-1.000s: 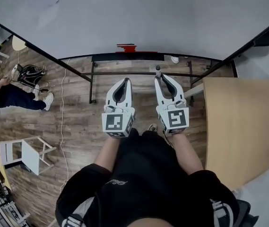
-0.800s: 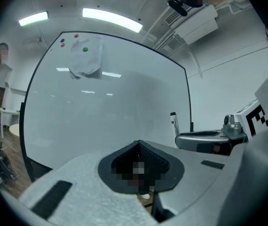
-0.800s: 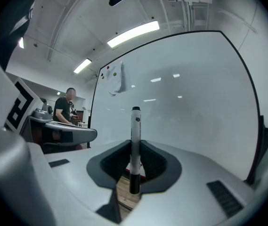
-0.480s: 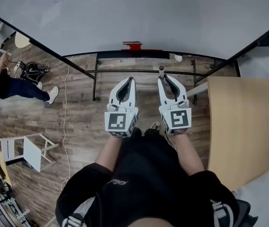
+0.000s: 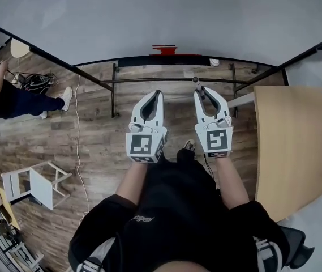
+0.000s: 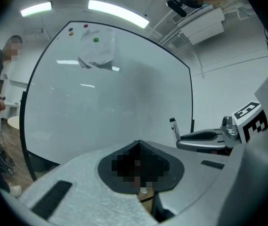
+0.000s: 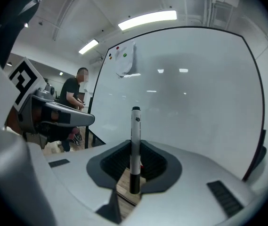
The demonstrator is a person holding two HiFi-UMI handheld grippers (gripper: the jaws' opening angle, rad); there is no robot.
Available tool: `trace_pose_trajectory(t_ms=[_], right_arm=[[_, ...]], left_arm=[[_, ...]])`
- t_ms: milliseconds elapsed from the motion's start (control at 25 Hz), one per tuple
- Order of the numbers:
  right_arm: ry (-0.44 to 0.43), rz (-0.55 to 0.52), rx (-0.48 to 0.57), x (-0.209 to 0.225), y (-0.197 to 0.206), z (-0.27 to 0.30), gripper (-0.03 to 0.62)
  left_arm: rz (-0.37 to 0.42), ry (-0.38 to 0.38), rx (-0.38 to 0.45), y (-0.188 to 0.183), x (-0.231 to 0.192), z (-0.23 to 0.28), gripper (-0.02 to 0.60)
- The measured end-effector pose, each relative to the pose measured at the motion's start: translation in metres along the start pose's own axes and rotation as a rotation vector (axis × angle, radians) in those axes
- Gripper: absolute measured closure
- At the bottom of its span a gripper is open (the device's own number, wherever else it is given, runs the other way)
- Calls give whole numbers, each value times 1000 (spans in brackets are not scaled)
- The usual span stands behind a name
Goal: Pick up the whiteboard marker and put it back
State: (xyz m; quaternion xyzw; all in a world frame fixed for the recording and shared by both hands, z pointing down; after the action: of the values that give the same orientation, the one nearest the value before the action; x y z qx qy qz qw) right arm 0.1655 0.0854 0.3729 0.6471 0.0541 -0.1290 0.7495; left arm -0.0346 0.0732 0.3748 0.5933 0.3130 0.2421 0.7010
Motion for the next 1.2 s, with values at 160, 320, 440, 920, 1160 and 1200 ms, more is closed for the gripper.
trace_pose_trajectory(t_ms=[160, 320, 440, 920, 1160, 1200], right_arm=[[59, -90, -44, -30, -3, 14, 540], [94, -193, -95, -66, -6, 31, 540], [114, -316, -148, -84, -11, 40, 540], [116, -491, -315, -106, -6, 53, 540], [53, -597, -352, -92, 12, 83, 540], [41, -633, -359, -89, 16, 88, 540]], left_arm=[[-12, 64, -19, 3, -41, -8, 577], [-24, 144, -63, 8, -87, -19, 577], [-26, 204, -92, 12, -111, -24, 577], [-93, 340, -171, 40, -136, -11, 577], [-107, 324, -204, 52, -137, 14, 577], [-112, 318, -211, 54, -138, 18, 577]])
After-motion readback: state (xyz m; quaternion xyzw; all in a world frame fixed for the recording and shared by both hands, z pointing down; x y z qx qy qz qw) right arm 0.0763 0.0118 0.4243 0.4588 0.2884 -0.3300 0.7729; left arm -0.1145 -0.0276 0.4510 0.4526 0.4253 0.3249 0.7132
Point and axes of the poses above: the fingertips, and each gripper's own axes: z forward along the fingers, x to its right, y out of its underside, the point moved 10 cm from there along -z, backward along the fingers, and after that the axes turned 15 degrees about y, right-handed, at the moved point
